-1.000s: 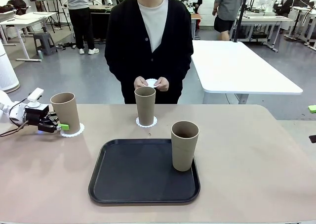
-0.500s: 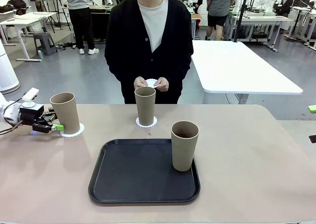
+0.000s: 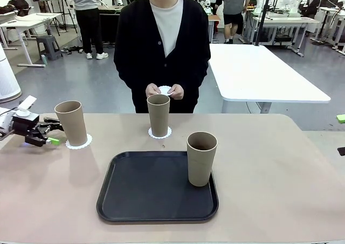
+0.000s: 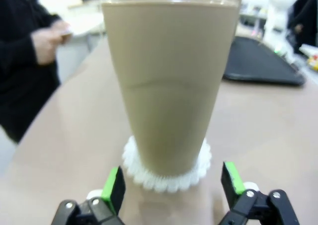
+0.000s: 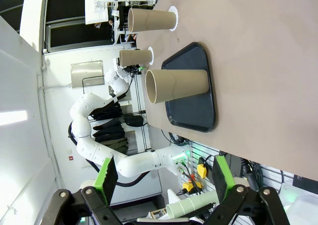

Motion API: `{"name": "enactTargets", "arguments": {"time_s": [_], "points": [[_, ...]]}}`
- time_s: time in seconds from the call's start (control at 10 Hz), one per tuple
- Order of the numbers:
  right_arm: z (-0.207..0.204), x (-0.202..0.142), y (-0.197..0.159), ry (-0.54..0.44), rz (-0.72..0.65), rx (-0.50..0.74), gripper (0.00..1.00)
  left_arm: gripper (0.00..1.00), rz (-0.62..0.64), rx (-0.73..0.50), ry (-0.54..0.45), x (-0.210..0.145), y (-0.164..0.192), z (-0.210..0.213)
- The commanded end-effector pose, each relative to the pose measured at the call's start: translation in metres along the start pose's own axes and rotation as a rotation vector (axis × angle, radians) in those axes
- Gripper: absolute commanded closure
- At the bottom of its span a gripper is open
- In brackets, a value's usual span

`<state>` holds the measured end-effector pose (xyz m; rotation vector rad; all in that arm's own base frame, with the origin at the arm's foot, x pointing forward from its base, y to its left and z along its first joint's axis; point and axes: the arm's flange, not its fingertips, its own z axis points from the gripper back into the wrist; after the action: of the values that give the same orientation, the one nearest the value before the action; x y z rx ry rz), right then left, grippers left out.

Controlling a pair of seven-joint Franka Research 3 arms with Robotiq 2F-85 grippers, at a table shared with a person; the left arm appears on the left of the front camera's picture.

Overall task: Place coasters on the table and set cups on them.
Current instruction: Take one Reusable plastic cup from the Flat Tray and place it on a coaster set by the human.

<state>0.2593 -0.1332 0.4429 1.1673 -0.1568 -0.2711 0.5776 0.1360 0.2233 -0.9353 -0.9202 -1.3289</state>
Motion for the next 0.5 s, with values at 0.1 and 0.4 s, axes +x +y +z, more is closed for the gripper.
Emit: {"name": "enactTargets", "arguments": {"time_s": [0.1, 0.4], "points": [[-0.001, 0.001, 0.001, 0.000, 0.010, 0.020, 0.00, 0.00, 0.006, 0.147, 0.194, 0.087, -0.032, 0.054], [-0.001, 0.001, 0.001, 0.000, 0.010, 0.020, 0.00, 0.00, 0.072, 0.237, 0.540, 0.194, -0.079, 0.075]]}}
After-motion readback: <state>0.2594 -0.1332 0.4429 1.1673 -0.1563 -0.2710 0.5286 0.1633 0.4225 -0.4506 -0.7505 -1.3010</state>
